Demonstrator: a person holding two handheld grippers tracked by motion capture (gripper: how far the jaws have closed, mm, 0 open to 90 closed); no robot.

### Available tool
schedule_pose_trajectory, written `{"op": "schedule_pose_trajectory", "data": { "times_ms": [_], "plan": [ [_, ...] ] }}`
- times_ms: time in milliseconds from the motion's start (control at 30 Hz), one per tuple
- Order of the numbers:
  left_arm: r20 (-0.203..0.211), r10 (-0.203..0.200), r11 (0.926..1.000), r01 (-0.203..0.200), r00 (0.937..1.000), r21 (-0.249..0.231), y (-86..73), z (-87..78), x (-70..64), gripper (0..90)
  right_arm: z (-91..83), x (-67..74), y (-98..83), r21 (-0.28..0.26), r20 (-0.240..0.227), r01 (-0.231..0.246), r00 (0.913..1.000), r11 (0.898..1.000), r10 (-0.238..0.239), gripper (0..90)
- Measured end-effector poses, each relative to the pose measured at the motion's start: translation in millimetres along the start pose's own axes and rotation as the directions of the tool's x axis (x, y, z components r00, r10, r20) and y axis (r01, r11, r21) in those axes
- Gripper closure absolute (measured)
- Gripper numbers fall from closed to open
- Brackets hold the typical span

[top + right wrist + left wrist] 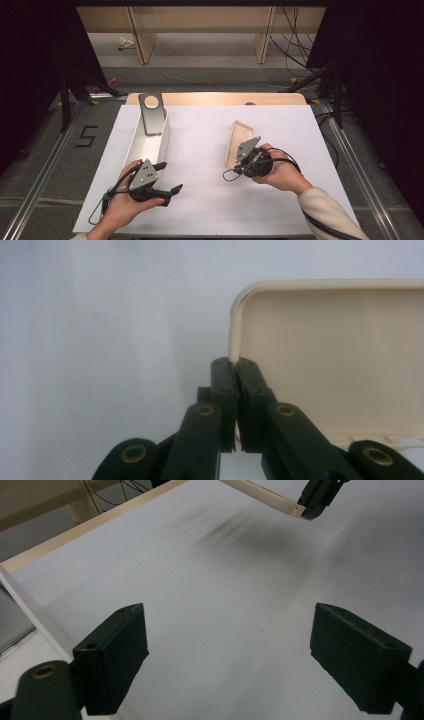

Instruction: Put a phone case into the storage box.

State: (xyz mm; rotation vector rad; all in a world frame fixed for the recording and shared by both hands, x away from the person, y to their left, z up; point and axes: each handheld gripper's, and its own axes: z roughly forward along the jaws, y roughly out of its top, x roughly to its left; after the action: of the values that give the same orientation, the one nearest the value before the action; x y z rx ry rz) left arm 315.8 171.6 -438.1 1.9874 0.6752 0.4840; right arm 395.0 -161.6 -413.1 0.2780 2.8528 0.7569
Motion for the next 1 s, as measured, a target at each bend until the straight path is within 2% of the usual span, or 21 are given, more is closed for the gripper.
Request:
{"op": "schedule_pose_trajectory", "data": {
  "times_ms": [200, 433, 500, 667, 800, 1000],
  "plan": [
    [0.008, -0.02, 0.9998, 0.02, 0.9998, -0.001, 3.4, 1.1, 0.6, 15.5, -2.2, 5.0, -1.5, -0.036, -0.013, 0.012, 0.9998, 0.999, -0.013, 88.0],
    [-0.007, -0.081, 0.9965, 0.081, 0.9967, -0.02, 19.2, 2.7, 7.2, 17.0, -2.0, 13.4, -2.4, -0.042, -0.019, 0.022, 0.9996, 0.999, -0.023, 88.0],
    [-0.01, -0.083, 0.9963, 0.083, 0.9965, -0.023, 24.4, 3.5, 8.3, 17.2, -1.4, 14.8, -2.8, -0.047, -0.021, 0.032, 0.9992, 0.998, -0.033, 88.0],
    [-0.03, -0.097, 0.9952, 0.097, 0.9948, 0.002, 45.1, 10.6, 12.9, 17.4, -1.5, 19.7, -1.3, -0.05, -0.028, 0.028, 0.9992, 0.998, -0.029, 88.1],
    [-0.036, -0.099, 0.9948, 0.1, 0.9945, 0.02, 64.9, 22.8, 16.1, 17.6, -0.6, 24.2, 2.1, -0.057, -0.024, 0.041, 0.9988, 0.998, -0.043, 88.1],
    [-0.037, -0.103, 0.9937, 0.104, 0.994, 0.042, 85.4, 41.8, 22.6, 18.0, 0.7, 29.0, 4.7, -0.063, -0.04, 0.061, 0.9972, 0.996, -0.063, 88.0]
  ]
}}
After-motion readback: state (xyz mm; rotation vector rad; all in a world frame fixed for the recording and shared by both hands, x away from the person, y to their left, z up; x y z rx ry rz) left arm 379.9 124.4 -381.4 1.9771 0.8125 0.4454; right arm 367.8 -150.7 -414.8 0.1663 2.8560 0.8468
